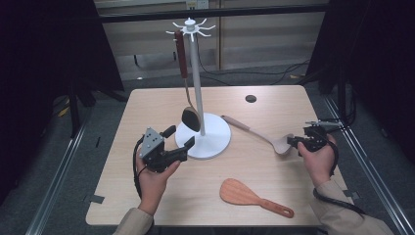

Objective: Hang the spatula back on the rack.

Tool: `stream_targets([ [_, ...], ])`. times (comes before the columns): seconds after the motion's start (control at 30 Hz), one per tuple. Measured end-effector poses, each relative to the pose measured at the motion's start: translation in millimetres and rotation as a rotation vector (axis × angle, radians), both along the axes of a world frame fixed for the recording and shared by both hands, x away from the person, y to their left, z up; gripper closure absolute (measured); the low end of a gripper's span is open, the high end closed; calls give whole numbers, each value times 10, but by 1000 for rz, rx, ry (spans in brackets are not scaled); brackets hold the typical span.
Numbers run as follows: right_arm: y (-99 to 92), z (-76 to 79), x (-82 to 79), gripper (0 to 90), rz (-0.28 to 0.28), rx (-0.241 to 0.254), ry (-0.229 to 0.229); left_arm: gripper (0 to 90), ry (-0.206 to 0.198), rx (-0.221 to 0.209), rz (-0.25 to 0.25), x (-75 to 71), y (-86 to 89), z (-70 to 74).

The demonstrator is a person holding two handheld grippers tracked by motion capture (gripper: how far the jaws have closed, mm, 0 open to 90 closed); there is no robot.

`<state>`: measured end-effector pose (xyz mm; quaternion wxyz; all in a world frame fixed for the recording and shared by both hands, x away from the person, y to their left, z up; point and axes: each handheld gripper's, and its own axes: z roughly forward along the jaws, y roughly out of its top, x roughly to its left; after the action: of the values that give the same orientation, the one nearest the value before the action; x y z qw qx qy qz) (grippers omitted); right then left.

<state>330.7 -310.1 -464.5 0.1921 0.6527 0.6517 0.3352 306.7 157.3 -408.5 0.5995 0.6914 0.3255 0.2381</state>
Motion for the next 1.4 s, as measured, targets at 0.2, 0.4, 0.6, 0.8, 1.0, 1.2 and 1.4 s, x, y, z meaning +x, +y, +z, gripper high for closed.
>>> stream_targets([
  [0.2, 43, -11, 78, 617, -9, -51, 29, 228, 2, -5, 8, 9, 2, -5],
  [0.4, 126, -46, 153, 608, -13, -105, 84, 228, 3, 2, 6, 5, -2, 2],
  [0.6, 72, -25, 77, 695, -72, -40, 53, 229, 6, -2, 6, 15, 17, -7],
  [0.8, -15, 70, -87, 714, -84, 2, 88, 232, -6, -4, 6, 1, -25, 22],
  [1.0, -137, 59, -367, 717, -97, 35, 105, 233, -1, 0, -15, 23, -93, 1],
  [1.2, -195, 75, -611, 715, -123, 43, 122, 233, -6, 2, -40, 47, -194, 14],
  [1.4, -183, 74, -652, 618, -71, 0, 70, 232, -6, -1, -54, 65, -266, 15],
])
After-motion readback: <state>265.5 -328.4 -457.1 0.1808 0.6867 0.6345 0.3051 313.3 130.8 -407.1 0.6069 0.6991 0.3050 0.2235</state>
